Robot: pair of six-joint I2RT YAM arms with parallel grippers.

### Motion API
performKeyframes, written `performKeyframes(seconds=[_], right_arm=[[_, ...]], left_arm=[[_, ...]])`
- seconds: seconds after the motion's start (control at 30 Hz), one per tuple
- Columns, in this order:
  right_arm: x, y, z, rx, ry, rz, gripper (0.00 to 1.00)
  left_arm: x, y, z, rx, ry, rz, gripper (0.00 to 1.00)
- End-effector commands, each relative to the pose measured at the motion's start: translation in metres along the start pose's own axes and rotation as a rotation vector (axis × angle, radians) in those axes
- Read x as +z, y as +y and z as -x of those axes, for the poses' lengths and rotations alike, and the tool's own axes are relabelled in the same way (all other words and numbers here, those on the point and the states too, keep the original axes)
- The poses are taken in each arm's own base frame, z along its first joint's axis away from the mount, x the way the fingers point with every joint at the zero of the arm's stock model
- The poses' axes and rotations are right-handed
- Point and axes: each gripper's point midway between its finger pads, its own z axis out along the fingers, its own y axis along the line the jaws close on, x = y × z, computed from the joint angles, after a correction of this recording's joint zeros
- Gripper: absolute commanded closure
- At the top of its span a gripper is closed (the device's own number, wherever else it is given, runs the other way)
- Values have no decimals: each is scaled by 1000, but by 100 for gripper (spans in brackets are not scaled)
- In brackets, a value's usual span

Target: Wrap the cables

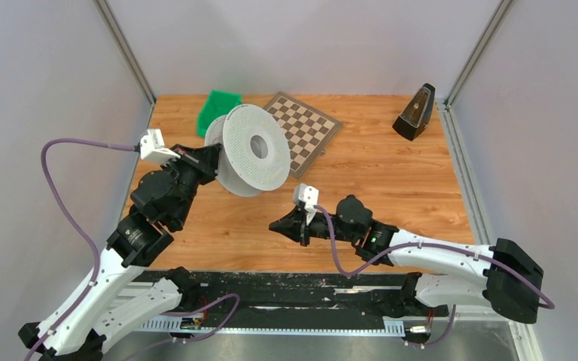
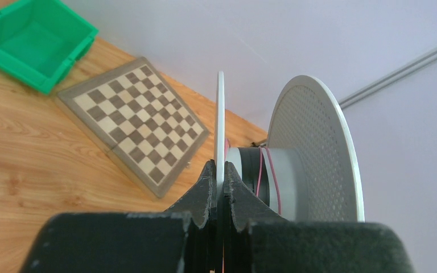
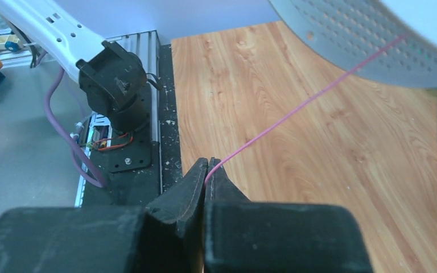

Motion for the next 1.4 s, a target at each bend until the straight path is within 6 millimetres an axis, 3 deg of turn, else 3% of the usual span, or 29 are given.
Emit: performKeyframes(seconds=[0.0,0.17,0.53,0.67,1.07,1.37], right_arm=[[16,12,24,-2,-25,16,100],[24,3,38,51,-3,-50,100],[42,2,56,85,9,-43,100],[44,-4,68,17,21,-63,100],[33,-29,92,-91,9,-132,100],[22,-40,96,-117,26,-181,100]], left_arm=[[10,-14,42,50,-177,-5,100],[24,-1,36,259,-188,49,100],[33,20,7,495,-140,69,100],[33,18,-14,720,-81,-31,100],[13,13,-59,1097,144,-318,100],[-7,7,-91,1210,279,-535,100]])
